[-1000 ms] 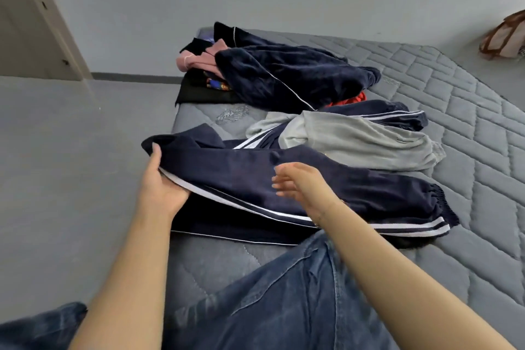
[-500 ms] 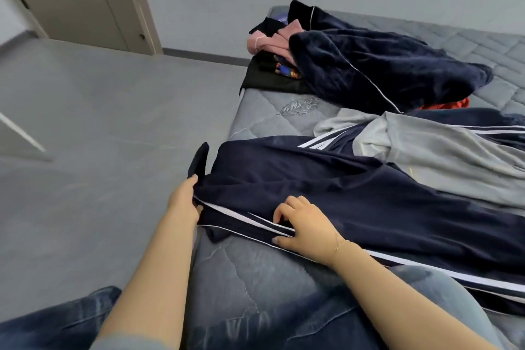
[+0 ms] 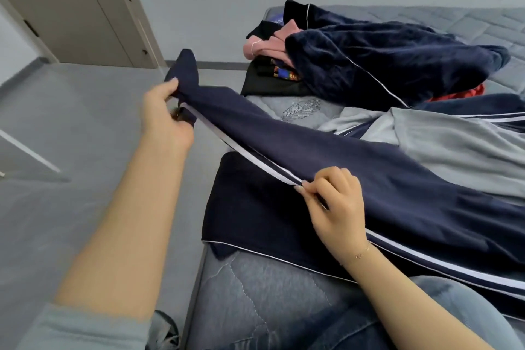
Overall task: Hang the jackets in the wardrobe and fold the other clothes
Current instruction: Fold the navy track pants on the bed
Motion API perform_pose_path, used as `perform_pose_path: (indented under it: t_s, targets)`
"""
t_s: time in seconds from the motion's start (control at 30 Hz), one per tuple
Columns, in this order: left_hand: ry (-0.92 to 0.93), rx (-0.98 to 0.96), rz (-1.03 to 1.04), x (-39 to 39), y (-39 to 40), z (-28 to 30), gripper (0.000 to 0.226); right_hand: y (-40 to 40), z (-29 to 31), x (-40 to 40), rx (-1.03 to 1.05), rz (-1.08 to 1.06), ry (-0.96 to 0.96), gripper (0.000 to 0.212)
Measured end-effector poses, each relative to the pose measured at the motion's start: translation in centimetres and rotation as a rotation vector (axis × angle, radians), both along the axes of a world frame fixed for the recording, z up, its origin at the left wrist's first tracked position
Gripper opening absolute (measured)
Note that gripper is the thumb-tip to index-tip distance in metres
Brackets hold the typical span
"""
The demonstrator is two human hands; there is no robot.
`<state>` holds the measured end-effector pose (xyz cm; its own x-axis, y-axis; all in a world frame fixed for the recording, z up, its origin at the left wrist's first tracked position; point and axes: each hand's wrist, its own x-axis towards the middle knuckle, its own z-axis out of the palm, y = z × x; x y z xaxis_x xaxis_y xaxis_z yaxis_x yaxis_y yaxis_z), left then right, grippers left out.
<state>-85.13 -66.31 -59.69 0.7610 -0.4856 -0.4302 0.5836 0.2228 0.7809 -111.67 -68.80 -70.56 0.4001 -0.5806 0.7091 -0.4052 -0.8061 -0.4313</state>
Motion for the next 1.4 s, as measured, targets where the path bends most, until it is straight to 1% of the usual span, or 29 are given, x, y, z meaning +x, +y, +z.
perform_pose_path:
  t_s: [0.07,0.13,0.2,0.23,0.3,0.37,0.4,0.43,0.5,0.57,0.63,0.67,0.7,0.73,0.77,0.8,0.83,0.9,0.97,1.03,1.07,1.13,1.17,1.2,1.23,1.27,1.33,1.37,1.4]
  targets:
    - [0.158,-0.072,0.066,0.6,2.4,-4.0,0.003,0.2,-0.4,0.1,0.061,0.086,0.149,0.02]
    - [0.395,-0.078,0.12,0.4,4.8,-8.9,0.013,0.2,-1.0,0.1,0.212,0.161,0.383,0.021]
    - [0.627,-0.105,0.159,-0.3,6.8,-12.9,0.015,0.2,-1.8,0.1,0.381,0.236,0.603,0.021]
    - [0.697,-0.119,0.153,-0.6,7.6,-14.5,0.015,0.4,-2.2,0.0,0.433,0.263,0.679,0.019]
    - [0.743,-0.098,0.129,-0.9,8.4,-16.6,0.017,0.8,-2.9,-0.2,0.445,0.282,0.803,0.015]
    - [0.732,-0.058,0.102,-0.9,8.2,-17.0,0.022,1.3,-3.4,-0.2,0.425,0.265,0.919,0.025]
    - [0.696,-0.041,0.088,-0.8,7.8,-16.5,0.022,1.4,-3.6,-0.1,0.422,0.254,0.947,0.029]
    - [0.629,-0.006,0.081,-0.5,7.3,-15.7,0.023,1.4,-3.7,0.0,0.42,0.241,0.946,0.03]
    - [0.431,0.077,0.077,0.2,6.0,-13.4,0.024,1.4,-3.5,0.3,0.436,0.229,0.906,0.021]
    - [0.231,0.135,0.125,1.3,4.3,-10.9,0.022,1.2,-3.3,0.3,0.523,0.244,0.864,0.016]
    - [0.092,0.1,0.108,1.9,2.4,-8.1,0.018,1.1,-3.0,0.1,0.572,0.251,0.815,0.014]
    - [0.047,0.037,0.036,1.8,1.4,-6.7,0.006,1.0,-2.7,0.0,0.565,0.242,0.78,0.015]
    - [0.016,-0.003,-0.08,1.5,0.7,-5.7,0.018,0.8,-2.5,-0.1,0.555,0.227,0.734,0.016]
    - [0.003,0.014,-0.228,1.3,0.1,-5.2,0.044,0.6,-2.3,-0.2,0.545,0.208,0.68,0.017]
    - [-0.019,0.081,-0.352,1.1,-0.1,-5.5,0.06,0.4,-2.1,-0.3,0.537,0.183,0.63,0.017]
    - [-0.059,0.18,-0.428,0.7,0.1,-6.3,0.061,0.2,-2.0,-0.4,0.529,0.153,0.59,0.017]
    - [-0.115,0.299,-0.433,0.6,0.6,-7.6,0.049,0.1,-2.0,-0.5,0.522,0.124,0.562,0.018]
    - [-0.192,0.518,-0.306,0.6,2.5,-11.3,0.022,0.0,-2.1,-0.4,0.509,0.11,0.548,0.023]
    - [-0.102,0.658,-0.214,-0.2,4.8,-14.7,0.012,0.3,-2.6,-0.2,0.48,0.158,0.638,0.029]
    - [0.042,0.791,-0.219,-1.4,6.7,-17.0,0.01,0.5,-3.2,0.1,0.427,0.2,0.791,0.037]
    - [0.126,0.81,-0.261,-2.1,7.3,-17.7,0.018,0.6,-3.4,0.2,0.409,0.211,0.867,0.04]
    - [0.337,0.737,-0.34,-2.6,8.0,-18.4,0.027,0.7,-3.6,0.1,0.414,0.261,0.93,0.036]
    - [0.427,0.683,-0.354,-2.5,8.1,-18.5,0.033,0.8,-3.4,0.1,0.459,0.312,0.885,0.03]
    - [0.495,0.633,-0.347,-2.2,8.2,-18.6,0.044,0.8,-3.0,0.1,0.526,0.364,0.811,0.022]
    - [0.543,0.606,-0.334,-1.8,8.2,-18.7,0.054,0.8,-2.6,0.1,0.582,0.399,0.708,0.016]
    - [0.593,0.575,-0.333,-1.5,8.2,-18.6,0.06,0.4,-2.3,0.2,0.586,0.4,0.595,0.013]
    - [0.707,0.487,-0.315,-1.2,8.7,-18.7,0.064,-1.5,-1.8,0.7,0.49,0.284,0.427,0.015]
    - [0.75,0.432,-0.282,-1.2,9.0,-18.8,0.067,-2.8,-1.5,0.8,0.46,0.2,0.404,0.02]
    - [0.777,0.391,-0.236,-1.3,9.2,-19.1,0.07,-4.3,-1.3,0.9,0.446,0.12,0.427,0.026]
